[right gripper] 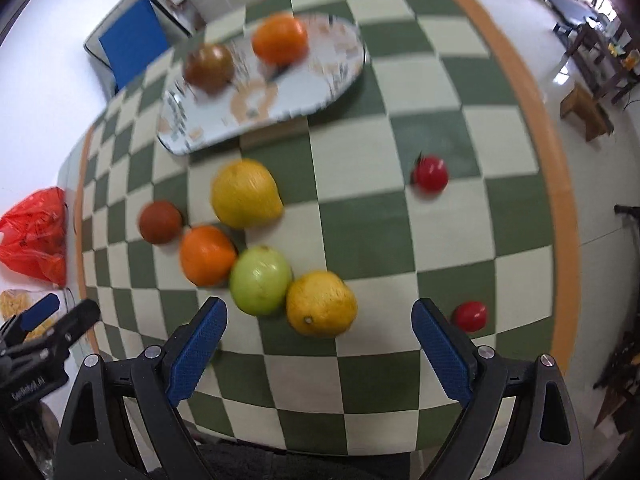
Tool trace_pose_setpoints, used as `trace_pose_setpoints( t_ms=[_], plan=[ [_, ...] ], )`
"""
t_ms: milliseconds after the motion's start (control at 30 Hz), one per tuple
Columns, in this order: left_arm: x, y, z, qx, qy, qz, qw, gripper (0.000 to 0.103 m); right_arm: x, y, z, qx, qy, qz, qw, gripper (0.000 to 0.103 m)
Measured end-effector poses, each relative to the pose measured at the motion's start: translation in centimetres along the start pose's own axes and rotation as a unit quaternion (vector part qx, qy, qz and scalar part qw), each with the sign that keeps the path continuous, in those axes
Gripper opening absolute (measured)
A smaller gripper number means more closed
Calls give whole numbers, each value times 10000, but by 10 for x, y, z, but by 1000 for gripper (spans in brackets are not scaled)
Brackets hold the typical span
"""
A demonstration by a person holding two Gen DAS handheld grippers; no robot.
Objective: Organize fruits
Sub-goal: 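Grasp a green apple with the left tool while the right tool grasps yellow citrus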
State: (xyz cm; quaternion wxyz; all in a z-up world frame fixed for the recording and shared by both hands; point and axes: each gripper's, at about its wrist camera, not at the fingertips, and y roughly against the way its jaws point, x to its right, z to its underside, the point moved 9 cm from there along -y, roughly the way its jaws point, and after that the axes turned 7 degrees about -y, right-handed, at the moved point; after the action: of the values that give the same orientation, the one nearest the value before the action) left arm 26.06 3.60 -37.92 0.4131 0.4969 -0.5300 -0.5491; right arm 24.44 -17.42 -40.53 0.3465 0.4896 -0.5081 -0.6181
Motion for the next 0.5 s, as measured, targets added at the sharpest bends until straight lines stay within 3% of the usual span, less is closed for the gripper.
trace_pose_setpoints(
  t_ms=[167,233,333,500],
  plan=[
    [12,-45,32,-614,-189,137,9978,103,-4,-52,18,-272,753,507,9955,86],
    [18,-56,38,-740,-352,97,9966,103,-5,-72,21,-348,975,762,9917,72],
    [29,-71,45,-906,-643,16,9938,103,-7,-87,25,-443,1032,737,9909,62],
    [48,-96,53,-1188,-1123,-14,9866,100,0,-88,41,-583,1020,692,9907,62]
  ],
)
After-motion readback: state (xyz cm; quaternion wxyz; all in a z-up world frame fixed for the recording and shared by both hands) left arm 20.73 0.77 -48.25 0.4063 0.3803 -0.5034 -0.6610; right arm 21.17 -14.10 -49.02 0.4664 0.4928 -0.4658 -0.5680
